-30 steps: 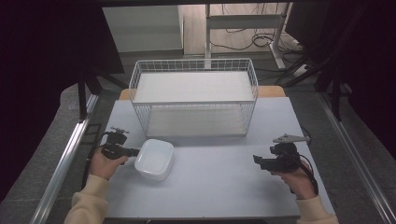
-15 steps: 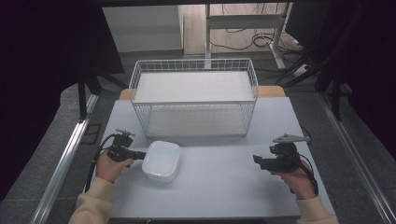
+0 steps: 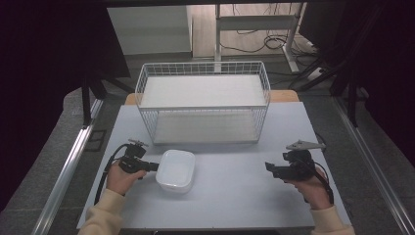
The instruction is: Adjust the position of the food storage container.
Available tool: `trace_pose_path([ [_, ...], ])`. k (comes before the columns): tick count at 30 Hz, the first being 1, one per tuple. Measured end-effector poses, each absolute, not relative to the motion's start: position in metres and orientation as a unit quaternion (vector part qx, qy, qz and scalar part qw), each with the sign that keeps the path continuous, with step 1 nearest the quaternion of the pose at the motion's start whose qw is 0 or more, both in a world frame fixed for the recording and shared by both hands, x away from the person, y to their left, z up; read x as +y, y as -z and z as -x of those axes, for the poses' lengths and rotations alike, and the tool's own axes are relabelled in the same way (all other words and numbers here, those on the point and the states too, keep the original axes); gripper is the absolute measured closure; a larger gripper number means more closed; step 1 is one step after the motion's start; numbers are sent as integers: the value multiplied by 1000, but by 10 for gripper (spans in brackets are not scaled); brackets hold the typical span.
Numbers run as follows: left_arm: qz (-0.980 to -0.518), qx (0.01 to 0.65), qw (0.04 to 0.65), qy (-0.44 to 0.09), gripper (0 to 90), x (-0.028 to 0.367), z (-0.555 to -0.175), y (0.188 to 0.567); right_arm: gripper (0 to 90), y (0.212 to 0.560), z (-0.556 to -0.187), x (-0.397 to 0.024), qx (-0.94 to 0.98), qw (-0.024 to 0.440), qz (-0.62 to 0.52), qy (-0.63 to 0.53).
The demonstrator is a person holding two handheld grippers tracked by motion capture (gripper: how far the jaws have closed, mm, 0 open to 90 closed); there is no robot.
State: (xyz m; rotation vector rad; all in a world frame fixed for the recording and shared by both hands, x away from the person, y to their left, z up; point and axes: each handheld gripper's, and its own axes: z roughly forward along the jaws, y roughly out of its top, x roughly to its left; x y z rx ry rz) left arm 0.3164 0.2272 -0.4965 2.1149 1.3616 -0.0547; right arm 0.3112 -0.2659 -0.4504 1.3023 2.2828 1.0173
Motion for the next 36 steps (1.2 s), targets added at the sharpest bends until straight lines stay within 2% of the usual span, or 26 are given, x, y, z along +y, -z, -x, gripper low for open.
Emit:
trace_pose_path([
  [9, -808, 500, 310, 33, 898, 216, -310, 496, 216, 450, -310, -264, 802, 162, -452, -356],
  [13, -805, 489, 331, 51, 897, 209, -306, 494, 216, 450, -310, -265, 803, 162, -450, -355],
  [36, -822, 461, 328, 67, 897, 176, -308, 497, 221, 450, -309, -263, 804, 163, -448, -355],
])
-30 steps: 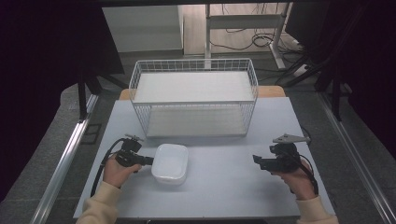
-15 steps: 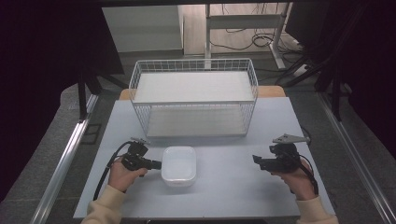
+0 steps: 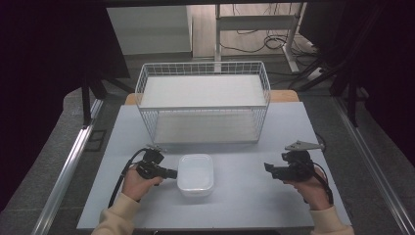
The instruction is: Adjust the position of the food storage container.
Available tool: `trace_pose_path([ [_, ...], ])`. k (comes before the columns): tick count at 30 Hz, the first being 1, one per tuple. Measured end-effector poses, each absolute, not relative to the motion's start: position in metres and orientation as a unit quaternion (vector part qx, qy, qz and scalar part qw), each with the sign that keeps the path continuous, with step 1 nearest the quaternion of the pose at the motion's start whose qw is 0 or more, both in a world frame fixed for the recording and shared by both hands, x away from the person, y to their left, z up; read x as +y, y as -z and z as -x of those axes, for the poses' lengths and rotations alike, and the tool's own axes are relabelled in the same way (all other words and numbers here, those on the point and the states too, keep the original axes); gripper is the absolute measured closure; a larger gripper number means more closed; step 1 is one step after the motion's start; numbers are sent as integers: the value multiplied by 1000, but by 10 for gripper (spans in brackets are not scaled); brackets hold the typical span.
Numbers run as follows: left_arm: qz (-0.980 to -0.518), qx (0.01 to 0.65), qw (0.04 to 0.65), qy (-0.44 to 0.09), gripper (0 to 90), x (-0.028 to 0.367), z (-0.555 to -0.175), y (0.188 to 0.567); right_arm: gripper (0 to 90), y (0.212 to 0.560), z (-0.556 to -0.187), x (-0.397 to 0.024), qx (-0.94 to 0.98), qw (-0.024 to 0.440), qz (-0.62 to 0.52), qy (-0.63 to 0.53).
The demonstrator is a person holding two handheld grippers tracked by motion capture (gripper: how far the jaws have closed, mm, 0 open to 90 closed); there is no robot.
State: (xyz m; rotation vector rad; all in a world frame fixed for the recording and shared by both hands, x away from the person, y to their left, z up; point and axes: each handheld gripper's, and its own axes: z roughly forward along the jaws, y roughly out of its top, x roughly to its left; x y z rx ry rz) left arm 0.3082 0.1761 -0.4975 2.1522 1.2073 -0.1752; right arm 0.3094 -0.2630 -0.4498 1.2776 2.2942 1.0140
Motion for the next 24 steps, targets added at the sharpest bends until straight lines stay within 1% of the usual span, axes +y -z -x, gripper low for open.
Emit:
trace_pose_path([
  [24, -836, 437, 324, 69, 897, 141, -313, 500, 224, 452, -310, -259, 808, 159, -445, -353],
])
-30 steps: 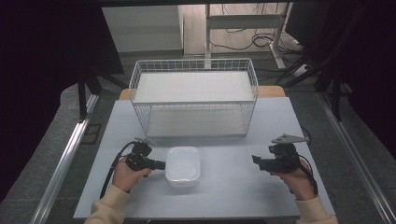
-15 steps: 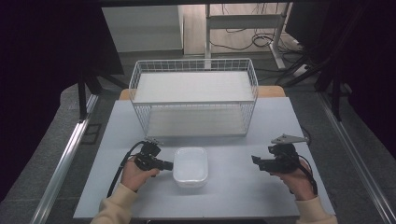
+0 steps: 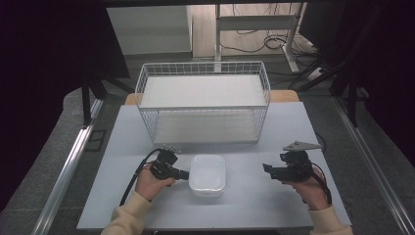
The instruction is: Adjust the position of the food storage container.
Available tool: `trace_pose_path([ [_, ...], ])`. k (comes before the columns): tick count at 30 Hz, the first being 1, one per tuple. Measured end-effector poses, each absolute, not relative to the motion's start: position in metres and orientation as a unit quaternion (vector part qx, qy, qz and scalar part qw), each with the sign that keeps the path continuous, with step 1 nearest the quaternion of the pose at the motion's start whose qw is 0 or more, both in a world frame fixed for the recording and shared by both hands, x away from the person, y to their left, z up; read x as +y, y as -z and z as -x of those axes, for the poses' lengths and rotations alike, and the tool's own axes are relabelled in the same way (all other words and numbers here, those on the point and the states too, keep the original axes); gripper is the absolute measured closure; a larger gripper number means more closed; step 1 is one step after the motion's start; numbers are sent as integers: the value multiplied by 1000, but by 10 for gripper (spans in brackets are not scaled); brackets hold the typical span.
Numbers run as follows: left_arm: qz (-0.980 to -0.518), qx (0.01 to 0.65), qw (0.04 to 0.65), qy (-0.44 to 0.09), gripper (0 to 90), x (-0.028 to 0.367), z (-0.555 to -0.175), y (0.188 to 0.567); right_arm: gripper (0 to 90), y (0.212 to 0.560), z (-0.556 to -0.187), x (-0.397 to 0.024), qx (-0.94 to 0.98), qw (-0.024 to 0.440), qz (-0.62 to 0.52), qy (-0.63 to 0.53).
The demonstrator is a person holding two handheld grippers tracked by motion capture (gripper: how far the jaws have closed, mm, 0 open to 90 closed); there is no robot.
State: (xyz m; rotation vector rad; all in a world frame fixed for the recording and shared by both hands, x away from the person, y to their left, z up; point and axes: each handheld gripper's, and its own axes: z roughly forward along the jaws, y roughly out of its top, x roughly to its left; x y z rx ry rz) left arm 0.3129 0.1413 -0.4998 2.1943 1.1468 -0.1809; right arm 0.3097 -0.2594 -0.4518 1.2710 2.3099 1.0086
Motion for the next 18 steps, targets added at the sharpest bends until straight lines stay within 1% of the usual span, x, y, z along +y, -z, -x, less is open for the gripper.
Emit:
trace_pose_path([
  [2, -836, 436, 327, 67, 896, 144, -313, 499, 224, 452, -309, -259, 808, 159, -444, -353],
  [5, -827, 449, 335, 50, 896, 153, -311, 491, 224, 450, -308, -259, 808, 161, -442, -354],
  [9, -813, 458, 360, 10, 887, 167, -301, 478, 224, 450, -308, -258, 809, 160, -441, -354],
  [12, -806, 454, 379, -28, 797, 171, -292, 468, 224, 452, -309, -256, 811, 160, -439, -353],
  [13, -797, 459, 390, -49, 710, 172, -287, 463, 224, 452, -308, -255, 813, 159, -436, -352],
  [14, -797, 459, 390, -49, 641, 172, -287, 463, 224, 452, -308, -255, 813, 159, -436, -352],
  [15, -792, 462, 394, -59, 641, 173, -284, 460, 223, 452, -308, -253, 813, 158, -435, -353],
  [17, -783, 468, 404, -70, 519, 174, -280, 455, 218, 452, -307, -251, 816, 158, -429, -355],
  [18, -778, 471, 409, -72, 475, 175, -279, 454, 215, 452, -307, -251, 816, 156, -427, -357],
])
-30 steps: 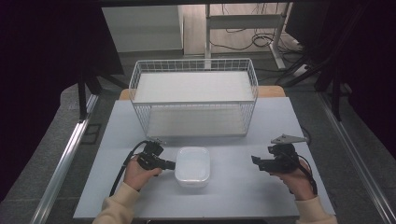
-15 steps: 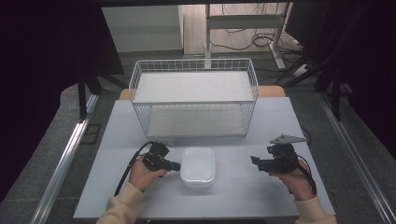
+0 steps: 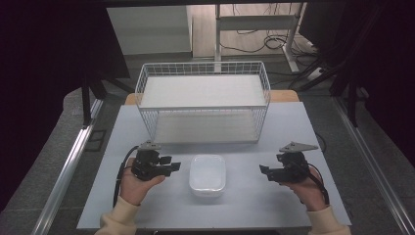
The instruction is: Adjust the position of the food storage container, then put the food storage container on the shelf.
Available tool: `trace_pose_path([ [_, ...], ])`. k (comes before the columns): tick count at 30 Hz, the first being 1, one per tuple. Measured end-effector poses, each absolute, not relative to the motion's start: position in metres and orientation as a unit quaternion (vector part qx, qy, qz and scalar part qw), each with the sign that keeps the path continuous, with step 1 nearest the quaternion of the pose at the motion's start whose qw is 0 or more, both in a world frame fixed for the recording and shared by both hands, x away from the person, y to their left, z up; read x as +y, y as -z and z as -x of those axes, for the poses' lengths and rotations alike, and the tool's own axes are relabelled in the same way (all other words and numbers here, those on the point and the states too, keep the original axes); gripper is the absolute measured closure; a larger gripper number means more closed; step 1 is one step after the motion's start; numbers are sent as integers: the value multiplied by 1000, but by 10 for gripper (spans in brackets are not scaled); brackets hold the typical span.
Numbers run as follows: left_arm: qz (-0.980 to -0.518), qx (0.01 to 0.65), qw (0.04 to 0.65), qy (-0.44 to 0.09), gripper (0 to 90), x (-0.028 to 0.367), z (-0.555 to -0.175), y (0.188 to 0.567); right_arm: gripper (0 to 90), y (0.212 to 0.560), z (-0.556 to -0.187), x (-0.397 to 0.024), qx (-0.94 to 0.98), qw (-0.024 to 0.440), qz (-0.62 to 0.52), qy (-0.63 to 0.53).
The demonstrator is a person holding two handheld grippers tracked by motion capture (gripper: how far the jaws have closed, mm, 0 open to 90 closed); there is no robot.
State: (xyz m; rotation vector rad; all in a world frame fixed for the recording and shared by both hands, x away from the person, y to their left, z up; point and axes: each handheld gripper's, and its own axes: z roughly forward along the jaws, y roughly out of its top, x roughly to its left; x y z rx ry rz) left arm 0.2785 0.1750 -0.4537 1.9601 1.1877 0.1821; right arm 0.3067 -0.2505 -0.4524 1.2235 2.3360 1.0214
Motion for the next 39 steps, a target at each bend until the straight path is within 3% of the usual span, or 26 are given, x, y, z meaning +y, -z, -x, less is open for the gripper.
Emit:
trace_pose_path([
  [4, -771, 479, 411, -85, 353, 177, -274, 450, 195, 454, -305, -246, 820, 149, -412, -369],
  [14, -765, 491, 409, -85, 303, 181, -272, 452, 198, 456, -305, -237, 817, 124, -406, -390],
  [33, -733, 513, 446, 13, 305, 186, -284, 470, 230, 458, -310, -202, 818, 64, -410, -397],
  [39, -730, 519, 444, 15, 310, 186, -284, 470, 272, 453, -314, -187, 812, 48, -411, -411],
])
